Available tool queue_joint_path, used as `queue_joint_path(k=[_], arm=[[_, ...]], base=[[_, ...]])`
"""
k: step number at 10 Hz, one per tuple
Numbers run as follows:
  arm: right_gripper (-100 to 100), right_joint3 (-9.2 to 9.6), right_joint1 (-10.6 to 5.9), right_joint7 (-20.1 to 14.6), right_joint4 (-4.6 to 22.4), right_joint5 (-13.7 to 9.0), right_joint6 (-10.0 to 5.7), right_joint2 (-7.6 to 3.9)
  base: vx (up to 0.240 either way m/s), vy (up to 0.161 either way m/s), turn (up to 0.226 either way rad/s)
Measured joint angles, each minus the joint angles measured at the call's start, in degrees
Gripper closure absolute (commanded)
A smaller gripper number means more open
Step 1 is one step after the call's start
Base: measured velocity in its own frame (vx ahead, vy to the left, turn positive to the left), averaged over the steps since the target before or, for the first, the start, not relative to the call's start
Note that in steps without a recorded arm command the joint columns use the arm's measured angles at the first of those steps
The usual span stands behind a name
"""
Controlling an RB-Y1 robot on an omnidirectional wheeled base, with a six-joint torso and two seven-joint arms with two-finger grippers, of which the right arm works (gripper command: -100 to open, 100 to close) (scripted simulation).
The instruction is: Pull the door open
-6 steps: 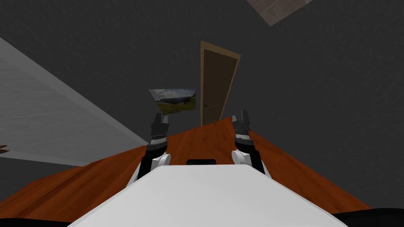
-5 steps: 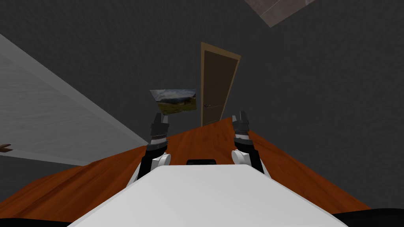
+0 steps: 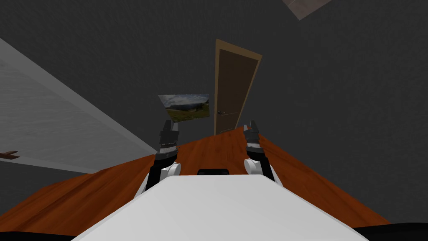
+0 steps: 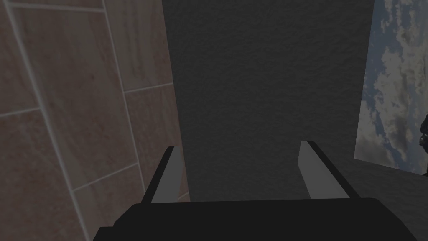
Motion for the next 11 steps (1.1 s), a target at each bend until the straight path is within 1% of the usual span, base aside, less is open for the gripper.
queue_joint_path(k=[5, 7, 9, 10, 11], arm=[[-100, -0.72, -1.73, -2.0, 5.5, 0.6, -1.27, -1.51], [-100, -1.2, -3.24, -2.8, 8.9, 0.8, -2.1, -2.12], [-100, -1.23, -3.65, -3.5, 11.1, 1.3, -2.81, -2.56], [-100, -1.49, -3.8, -4.0, 12.5, 1.3, -3.37, -3.08], [-100, -1.85, -4.63, -4.6, 13.9, 1.4, -3.5, -3.52]], base=[[0.092, -0.015, 0.064], [0.092, -0.018, 0.07], [0.094, -0.016, 0.071], [0.089, -0.007, 0.072], [0.093, -0.019, 0.086]])
